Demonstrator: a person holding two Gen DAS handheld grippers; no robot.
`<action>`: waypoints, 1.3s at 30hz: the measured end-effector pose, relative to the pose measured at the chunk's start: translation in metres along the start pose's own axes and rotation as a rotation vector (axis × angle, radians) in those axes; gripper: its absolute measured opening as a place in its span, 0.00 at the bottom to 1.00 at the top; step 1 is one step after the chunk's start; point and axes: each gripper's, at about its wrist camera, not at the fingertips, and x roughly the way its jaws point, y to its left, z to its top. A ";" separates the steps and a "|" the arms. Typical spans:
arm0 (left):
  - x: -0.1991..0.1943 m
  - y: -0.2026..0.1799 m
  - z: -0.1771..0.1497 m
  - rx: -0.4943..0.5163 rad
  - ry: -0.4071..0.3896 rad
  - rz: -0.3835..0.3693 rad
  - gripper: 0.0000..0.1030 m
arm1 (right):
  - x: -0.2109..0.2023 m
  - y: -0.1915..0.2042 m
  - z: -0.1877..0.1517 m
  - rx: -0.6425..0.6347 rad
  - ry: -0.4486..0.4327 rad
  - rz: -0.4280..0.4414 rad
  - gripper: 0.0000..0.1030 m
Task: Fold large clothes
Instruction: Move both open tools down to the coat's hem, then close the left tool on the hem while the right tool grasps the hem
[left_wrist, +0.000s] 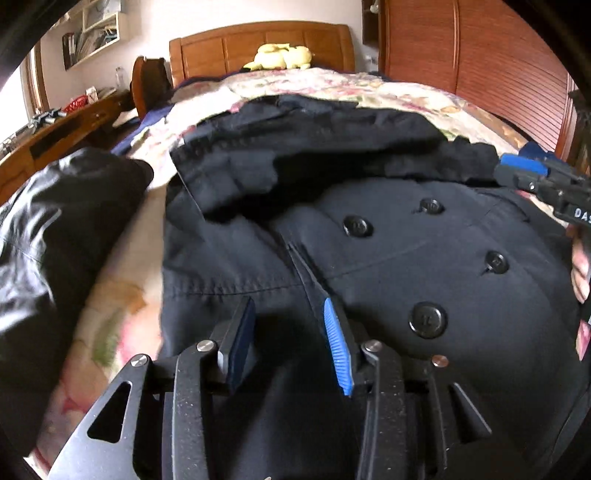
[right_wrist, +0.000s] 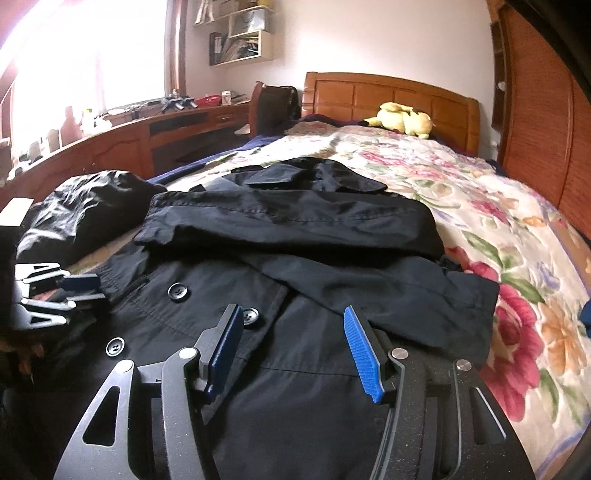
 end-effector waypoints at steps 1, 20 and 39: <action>0.001 -0.001 0.000 -0.005 0.001 -0.008 0.39 | 0.001 0.000 0.000 -0.003 0.001 0.003 0.57; -0.021 0.006 -0.015 -0.037 -0.037 -0.029 0.41 | -0.035 -0.035 -0.015 0.067 0.006 -0.042 0.62; -0.036 0.040 -0.046 -0.121 -0.024 0.057 0.42 | -0.087 -0.057 -0.054 0.096 0.104 -0.187 0.66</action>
